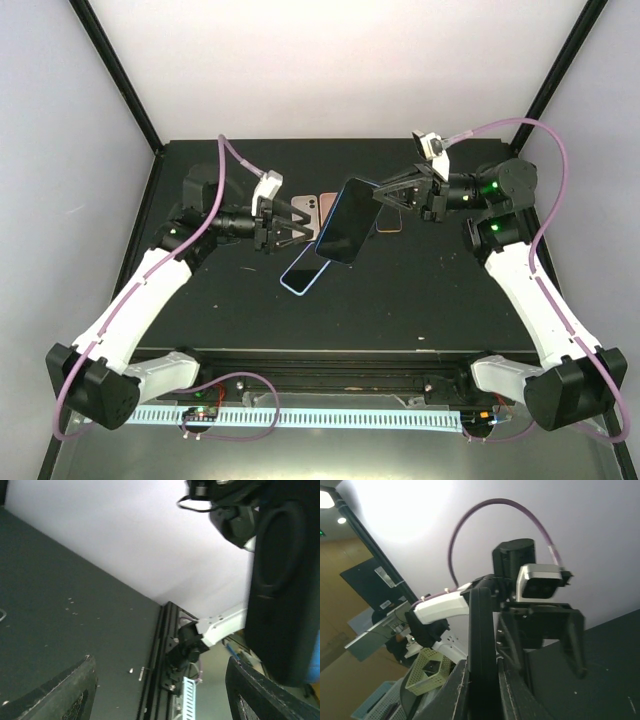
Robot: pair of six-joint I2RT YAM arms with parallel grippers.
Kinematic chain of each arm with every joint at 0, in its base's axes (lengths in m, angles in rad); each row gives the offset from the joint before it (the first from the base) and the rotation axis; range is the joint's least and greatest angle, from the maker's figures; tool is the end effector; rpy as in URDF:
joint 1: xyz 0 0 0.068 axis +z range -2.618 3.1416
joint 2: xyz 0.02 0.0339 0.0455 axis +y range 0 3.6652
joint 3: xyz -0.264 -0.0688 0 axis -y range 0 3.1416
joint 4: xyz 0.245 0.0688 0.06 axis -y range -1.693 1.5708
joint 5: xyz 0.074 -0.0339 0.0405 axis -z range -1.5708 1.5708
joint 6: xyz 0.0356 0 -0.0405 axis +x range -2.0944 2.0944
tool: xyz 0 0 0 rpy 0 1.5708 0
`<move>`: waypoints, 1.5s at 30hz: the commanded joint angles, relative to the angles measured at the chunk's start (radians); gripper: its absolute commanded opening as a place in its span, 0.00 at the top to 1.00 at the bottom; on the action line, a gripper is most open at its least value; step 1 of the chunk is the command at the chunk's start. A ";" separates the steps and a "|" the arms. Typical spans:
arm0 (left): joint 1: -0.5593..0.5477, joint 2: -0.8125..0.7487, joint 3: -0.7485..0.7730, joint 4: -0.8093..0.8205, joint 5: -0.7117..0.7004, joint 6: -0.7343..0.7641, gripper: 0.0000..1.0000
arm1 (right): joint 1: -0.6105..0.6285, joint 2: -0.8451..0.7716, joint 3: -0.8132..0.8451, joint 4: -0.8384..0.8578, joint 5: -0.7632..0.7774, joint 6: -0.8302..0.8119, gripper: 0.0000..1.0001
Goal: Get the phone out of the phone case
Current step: Adjust the phone.
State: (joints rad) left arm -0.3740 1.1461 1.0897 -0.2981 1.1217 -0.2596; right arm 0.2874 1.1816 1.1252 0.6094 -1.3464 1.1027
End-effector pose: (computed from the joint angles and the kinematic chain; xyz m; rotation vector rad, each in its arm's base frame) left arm 0.2146 -0.1187 0.3691 0.9002 1.7747 -1.4837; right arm 0.2179 0.1006 0.4469 -0.9125 1.4794 1.7540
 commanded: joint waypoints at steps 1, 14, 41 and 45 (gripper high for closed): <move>0.007 -0.037 0.057 0.049 0.138 -0.034 0.28 | 0.006 -0.035 0.072 -0.317 0.045 -0.286 0.99; -0.072 -0.010 0.089 0.124 0.084 -0.169 0.22 | 0.037 -0.019 0.078 -0.431 0.071 -0.418 0.99; -0.140 0.073 0.147 0.108 -0.005 -0.164 0.96 | 0.077 0.059 0.112 -0.589 0.148 -0.504 0.89; -0.133 0.075 0.150 0.096 -0.017 -0.159 0.98 | 0.078 0.057 0.096 -0.630 0.140 -0.528 0.72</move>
State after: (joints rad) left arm -0.5110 1.2198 1.1870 -0.2451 1.1095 -0.4065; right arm 0.3592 1.2453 1.2095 0.0322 -1.2228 0.6243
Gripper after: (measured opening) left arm 0.136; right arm 0.244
